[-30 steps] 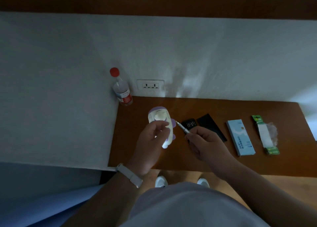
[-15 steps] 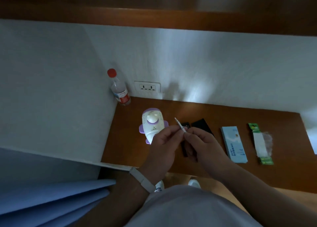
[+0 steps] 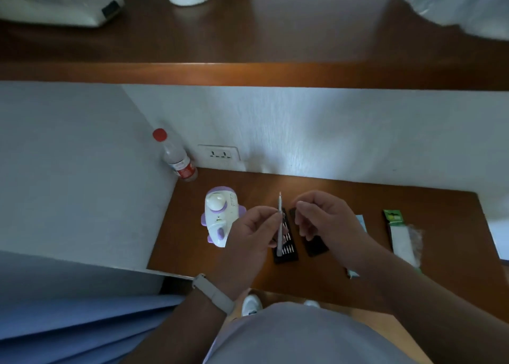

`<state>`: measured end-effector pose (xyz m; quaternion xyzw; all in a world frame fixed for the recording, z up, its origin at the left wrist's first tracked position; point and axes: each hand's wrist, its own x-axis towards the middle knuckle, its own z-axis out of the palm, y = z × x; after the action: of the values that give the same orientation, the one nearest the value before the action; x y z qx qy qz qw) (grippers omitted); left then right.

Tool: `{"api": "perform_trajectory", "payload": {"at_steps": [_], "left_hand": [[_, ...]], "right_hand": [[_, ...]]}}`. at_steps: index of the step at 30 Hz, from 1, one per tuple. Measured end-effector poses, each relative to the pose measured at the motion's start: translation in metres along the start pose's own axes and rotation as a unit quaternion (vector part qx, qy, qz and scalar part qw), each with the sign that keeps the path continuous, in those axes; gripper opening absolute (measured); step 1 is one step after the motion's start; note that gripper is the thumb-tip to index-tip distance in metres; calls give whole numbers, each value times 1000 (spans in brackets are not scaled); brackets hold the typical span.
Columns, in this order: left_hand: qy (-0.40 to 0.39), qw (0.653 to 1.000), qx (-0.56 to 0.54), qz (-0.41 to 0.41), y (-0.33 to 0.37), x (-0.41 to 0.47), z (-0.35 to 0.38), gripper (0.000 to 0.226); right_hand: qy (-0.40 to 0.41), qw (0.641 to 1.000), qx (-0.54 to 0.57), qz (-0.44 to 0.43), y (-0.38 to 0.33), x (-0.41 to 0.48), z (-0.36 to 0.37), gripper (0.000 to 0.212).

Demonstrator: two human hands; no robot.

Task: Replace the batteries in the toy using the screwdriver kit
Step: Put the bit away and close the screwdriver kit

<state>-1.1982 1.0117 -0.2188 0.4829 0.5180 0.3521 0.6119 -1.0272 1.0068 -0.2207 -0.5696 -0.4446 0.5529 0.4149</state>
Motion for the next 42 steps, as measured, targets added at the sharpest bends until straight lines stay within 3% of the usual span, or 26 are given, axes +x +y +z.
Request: {"api": "perform_trajectory", "payload": {"at_steps": [9,15,22,26,30,35,42], "left_hand": [[5,997,67,31,-12,6,19,12],[25,991,128,31,-23,5,23,30],[43,980,188,40,-41,4,22,19],[51,980,191,31,-49,8,25,25],[58,980,186,34,-62,8,26,25],[127,980,144,-44,-95,20,23,9],[203,952,150,-174,-152,60,18,8]], "right_hand": [[-80,990,110,30,3,11,-21,10],[-100,983,139,63,10,16,-27,11],[-115,977,157,84,21,25,-29,15],[-110,975,172,87,29,30,-30,16],[-49,961,245,121,36,44,-35,9],[-29,978,126,164,65,63,-42,4],[-53,973,-62,214,120,85,-38,4]]}}
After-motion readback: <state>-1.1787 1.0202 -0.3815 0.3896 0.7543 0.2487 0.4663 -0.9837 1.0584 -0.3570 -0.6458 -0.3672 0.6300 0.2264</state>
